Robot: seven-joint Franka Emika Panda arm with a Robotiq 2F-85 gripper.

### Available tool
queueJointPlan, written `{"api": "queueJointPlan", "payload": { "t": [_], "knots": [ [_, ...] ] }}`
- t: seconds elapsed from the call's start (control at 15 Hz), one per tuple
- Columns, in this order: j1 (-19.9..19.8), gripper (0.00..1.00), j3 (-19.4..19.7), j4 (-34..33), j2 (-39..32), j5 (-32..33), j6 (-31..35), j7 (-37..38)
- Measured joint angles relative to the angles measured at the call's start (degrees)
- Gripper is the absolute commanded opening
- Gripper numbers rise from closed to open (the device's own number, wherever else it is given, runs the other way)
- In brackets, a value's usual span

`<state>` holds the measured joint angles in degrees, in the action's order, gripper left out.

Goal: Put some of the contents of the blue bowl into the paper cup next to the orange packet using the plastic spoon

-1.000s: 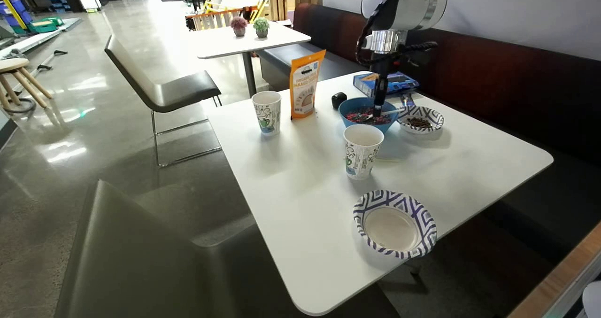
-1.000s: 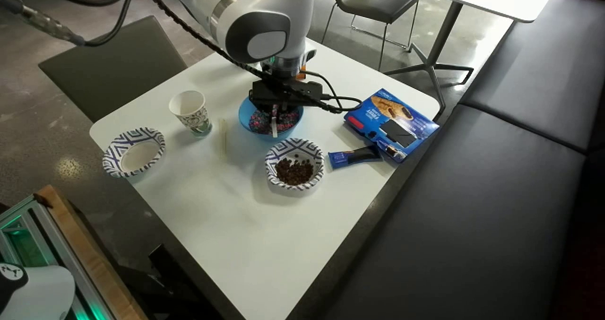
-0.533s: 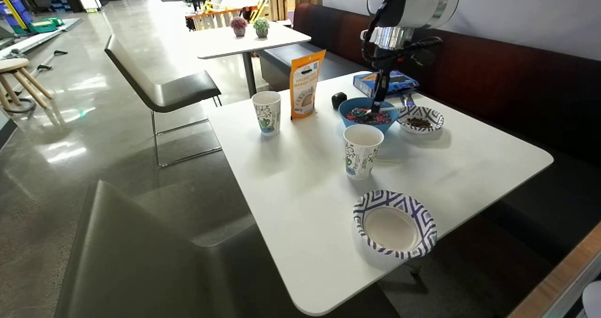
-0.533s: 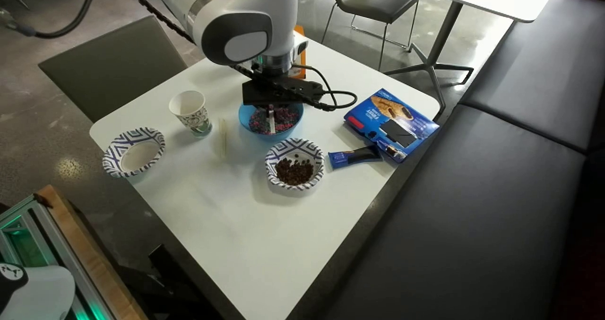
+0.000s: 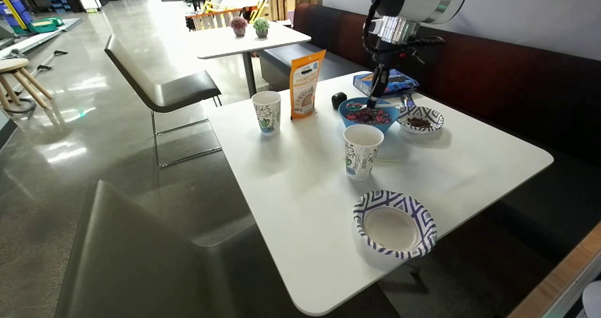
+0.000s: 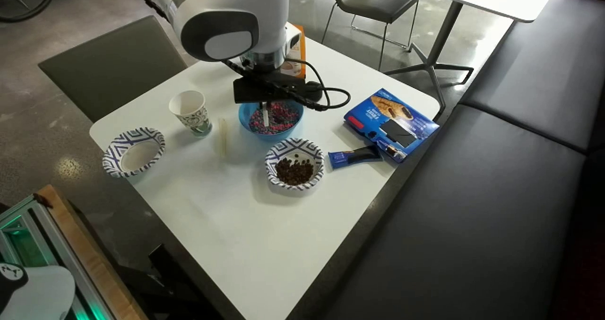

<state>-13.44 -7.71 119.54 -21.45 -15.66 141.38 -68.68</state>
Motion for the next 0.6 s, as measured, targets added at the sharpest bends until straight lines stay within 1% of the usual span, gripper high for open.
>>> {"api": "queueJointPlan", "payload": {
  "t": [0.13,0.33,0.6],
  "knots": [
    [0.0,0.04,0.0,0.6,0.9,-1.7,0.0,-1.2],
    [0.6,0.04,-0.1,1.1,2.2,-2.2,0.0,-1.2],
    [3.7,0.04,0.1,1.1,4.3,-0.7,-0.3,2.2]
  ]
}}
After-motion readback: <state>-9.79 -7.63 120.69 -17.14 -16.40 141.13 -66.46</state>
